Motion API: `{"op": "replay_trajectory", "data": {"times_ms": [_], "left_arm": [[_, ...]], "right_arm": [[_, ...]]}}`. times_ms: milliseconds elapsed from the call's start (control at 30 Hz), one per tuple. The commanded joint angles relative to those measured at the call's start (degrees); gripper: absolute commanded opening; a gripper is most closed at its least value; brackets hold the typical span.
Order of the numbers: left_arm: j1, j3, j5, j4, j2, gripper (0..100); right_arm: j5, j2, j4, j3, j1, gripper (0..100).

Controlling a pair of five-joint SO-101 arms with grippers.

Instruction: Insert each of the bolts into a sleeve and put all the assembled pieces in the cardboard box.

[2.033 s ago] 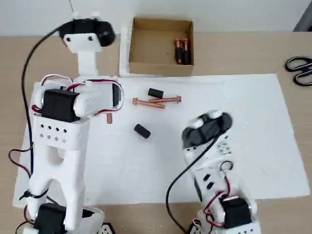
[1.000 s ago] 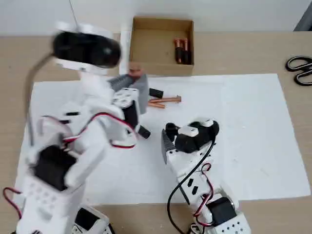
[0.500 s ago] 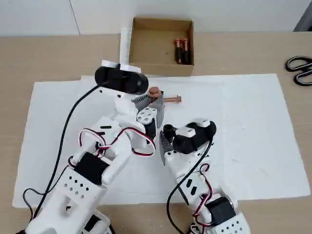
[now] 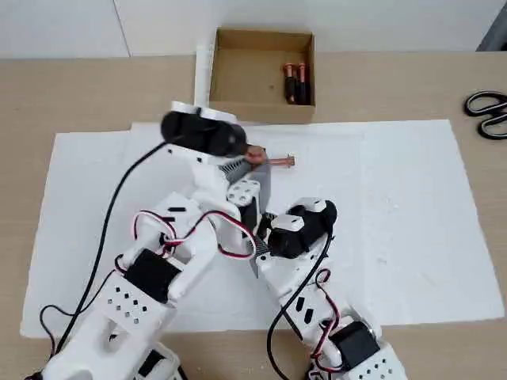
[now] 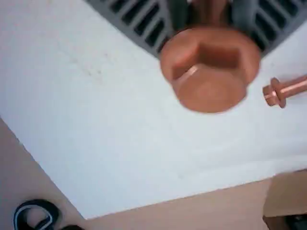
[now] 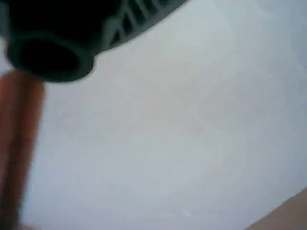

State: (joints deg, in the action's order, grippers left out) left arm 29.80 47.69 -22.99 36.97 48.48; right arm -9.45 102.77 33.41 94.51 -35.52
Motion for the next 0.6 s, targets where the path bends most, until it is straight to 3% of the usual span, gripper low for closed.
{"op": "replay_trajectory", "data": {"times_ms": [0, 567], "left_arm": [[0.44, -0.75, -0.35, 0.18, 2.29, 0], [0.62, -0.75, -0.18, 2.11, 2.37, 0]], "right_arm": [[-0.53, 0.66, -1.36, -0.44, -0.13, 0.4], [-0.44, 0.66, -1.36, -0.53, 2.42, 0.4]]}}
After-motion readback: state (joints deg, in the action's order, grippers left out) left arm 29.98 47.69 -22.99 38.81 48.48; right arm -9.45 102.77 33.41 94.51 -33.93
